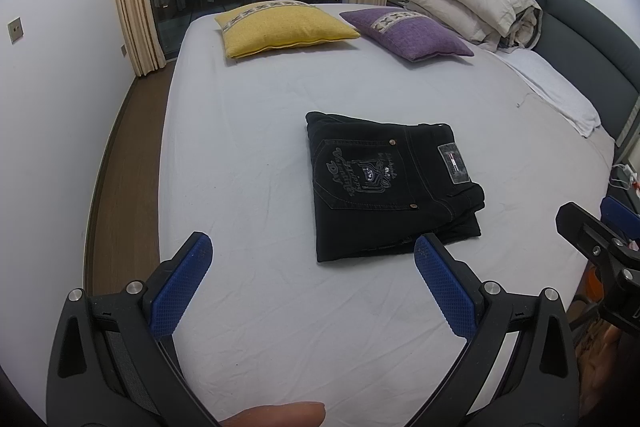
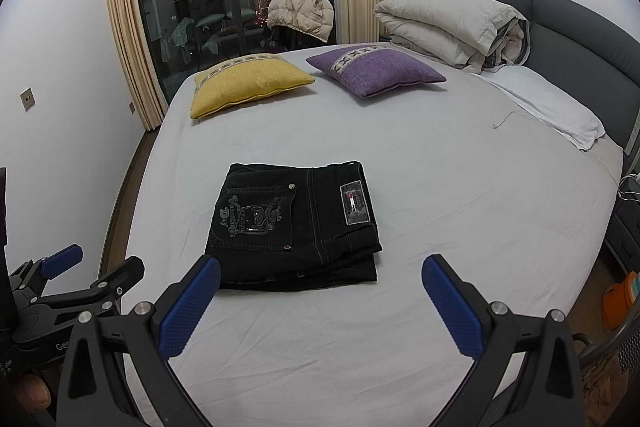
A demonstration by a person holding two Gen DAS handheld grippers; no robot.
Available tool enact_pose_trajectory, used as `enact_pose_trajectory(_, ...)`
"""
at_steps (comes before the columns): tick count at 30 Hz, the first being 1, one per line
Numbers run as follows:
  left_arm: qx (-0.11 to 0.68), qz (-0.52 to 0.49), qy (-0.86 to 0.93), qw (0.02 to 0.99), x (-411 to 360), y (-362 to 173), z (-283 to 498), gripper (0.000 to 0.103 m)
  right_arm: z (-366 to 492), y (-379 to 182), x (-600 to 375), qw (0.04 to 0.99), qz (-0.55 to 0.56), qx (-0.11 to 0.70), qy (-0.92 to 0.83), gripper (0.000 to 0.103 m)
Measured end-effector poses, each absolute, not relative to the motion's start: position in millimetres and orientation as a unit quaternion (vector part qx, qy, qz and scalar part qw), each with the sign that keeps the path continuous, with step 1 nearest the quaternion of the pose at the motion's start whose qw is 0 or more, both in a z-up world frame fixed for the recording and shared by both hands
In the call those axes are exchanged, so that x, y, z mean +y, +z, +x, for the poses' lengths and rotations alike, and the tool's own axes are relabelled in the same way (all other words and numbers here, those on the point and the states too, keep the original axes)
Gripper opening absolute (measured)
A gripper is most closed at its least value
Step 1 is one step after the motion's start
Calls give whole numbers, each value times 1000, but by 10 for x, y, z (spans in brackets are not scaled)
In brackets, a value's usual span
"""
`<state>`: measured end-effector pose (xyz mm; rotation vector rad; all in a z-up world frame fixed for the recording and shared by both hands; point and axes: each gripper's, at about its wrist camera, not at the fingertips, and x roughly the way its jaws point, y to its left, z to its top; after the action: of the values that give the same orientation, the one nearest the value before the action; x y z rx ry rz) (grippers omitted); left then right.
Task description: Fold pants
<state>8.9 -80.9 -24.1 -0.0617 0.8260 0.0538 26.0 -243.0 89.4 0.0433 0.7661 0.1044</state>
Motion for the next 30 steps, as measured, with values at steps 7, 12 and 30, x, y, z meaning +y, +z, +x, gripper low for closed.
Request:
enact_pose_trajectory(7,401,-30,26,915,-810,-241,91,103,255,898,-2434,926,21,374,51,103)
enact_pose_trajectory(12,401,-30,26,915,-809,-240,91,103,240,895,-2427,926,22,374,51,103)
enact_pose_trajectory(30,401,-44,20,915,-814,-294,95,103,194,843,-2417,925,22,376,51,103)
